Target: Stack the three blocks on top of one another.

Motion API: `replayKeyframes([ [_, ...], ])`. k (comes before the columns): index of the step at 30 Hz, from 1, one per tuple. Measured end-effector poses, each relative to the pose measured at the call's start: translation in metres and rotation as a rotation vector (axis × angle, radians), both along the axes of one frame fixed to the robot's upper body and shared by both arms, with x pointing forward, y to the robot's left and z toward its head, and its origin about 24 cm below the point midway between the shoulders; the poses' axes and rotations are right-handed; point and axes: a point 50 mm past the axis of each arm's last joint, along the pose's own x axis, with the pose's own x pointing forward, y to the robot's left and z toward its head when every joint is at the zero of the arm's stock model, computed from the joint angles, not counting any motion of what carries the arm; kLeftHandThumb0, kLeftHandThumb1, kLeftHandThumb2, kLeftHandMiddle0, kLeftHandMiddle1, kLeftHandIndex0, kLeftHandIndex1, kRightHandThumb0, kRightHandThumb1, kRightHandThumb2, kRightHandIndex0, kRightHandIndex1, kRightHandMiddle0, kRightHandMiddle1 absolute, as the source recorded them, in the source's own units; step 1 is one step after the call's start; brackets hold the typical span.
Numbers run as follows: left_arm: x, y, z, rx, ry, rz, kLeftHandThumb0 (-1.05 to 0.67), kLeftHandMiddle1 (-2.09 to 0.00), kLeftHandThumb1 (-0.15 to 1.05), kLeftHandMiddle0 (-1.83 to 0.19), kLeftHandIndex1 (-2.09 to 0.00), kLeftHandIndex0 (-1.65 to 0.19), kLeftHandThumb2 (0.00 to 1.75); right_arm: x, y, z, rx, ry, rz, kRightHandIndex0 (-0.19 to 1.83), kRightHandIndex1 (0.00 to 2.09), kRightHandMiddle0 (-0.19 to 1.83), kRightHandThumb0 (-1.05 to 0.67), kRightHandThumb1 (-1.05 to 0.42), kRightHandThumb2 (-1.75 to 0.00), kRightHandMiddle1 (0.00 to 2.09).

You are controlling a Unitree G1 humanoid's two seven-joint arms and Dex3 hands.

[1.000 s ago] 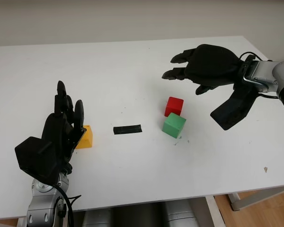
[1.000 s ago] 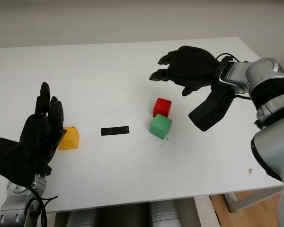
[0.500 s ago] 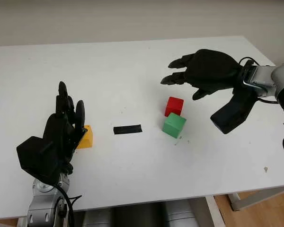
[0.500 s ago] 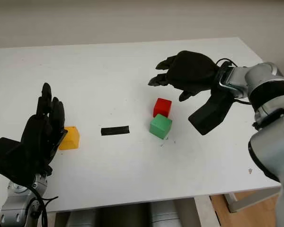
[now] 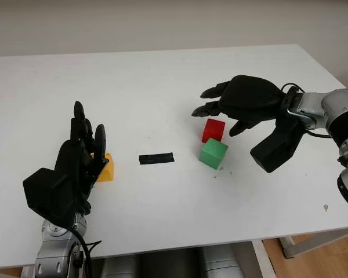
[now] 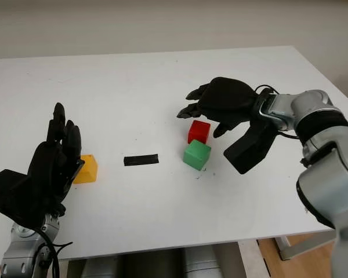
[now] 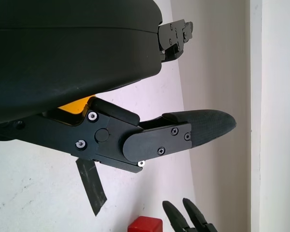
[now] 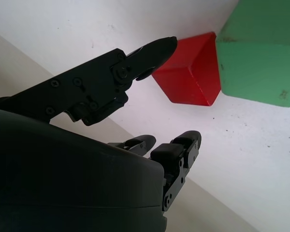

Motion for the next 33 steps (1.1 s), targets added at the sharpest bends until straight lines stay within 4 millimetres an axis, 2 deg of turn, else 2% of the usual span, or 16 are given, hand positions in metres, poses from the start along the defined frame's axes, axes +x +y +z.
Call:
replayKeyframes([
  [12,-0.002,0.001,-0.001,-0.003,0.001,0.002,-0.73,0.00,1.05,0.19,0.00,0.19,0.59,0.002,0.000,-0.009,-0.051,0.003,-0.028,0.41,0.04,0.48,-0.47,-0.86,-0.06,0.07],
  [26,-0.007,0.002,0.001,-0.005,-0.001,0.008,-0.72,0.00,1.05,0.19,0.00,0.19,0.59,0.002,-0.004,-0.019,-0.035,-0.004,-0.055,0.43,0.05,0.58,-0.39,-0.91,-0.07,0.11],
  [33,-0.009,0.002,0.001,-0.009,-0.003,0.010,-0.73,-0.01,1.05,0.19,0.00,0.19,0.58,0.001,-0.003,-0.023,-0.018,-0.003,-0.049,0.46,0.07,0.62,-0.41,-0.90,-0.06,0.13],
])
